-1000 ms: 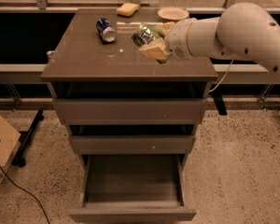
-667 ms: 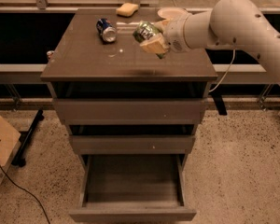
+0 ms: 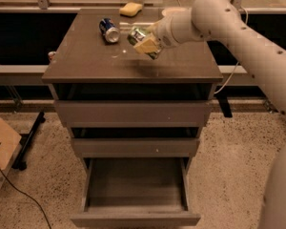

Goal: Pick green can from bottom drawer and place on counter

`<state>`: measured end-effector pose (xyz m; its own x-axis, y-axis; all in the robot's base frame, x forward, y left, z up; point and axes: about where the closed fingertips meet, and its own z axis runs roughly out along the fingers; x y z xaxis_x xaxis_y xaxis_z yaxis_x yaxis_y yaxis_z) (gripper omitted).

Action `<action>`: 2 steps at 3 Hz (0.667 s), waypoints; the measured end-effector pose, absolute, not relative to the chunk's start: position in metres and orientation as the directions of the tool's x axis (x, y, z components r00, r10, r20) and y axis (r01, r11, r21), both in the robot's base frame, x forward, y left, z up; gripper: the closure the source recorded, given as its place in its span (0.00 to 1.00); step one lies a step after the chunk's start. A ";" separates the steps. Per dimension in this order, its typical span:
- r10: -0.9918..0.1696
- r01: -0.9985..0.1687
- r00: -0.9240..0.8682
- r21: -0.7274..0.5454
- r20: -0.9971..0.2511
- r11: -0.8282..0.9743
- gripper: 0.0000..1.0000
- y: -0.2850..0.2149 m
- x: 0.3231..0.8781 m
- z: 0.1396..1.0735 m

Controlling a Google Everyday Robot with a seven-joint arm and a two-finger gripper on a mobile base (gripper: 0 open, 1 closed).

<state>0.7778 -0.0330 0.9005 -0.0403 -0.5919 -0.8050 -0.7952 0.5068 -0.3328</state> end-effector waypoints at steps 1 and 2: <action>-0.590 -0.797 -0.034 -0.335 -0.806 0.503 0.06 -0.028 0.779 0.902; -0.590 -0.798 -0.035 -0.333 -0.806 0.502 0.00 -0.027 0.779 0.901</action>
Offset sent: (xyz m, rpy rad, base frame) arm 0.0013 0.0052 0.0018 0.0020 -0.0036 0.0052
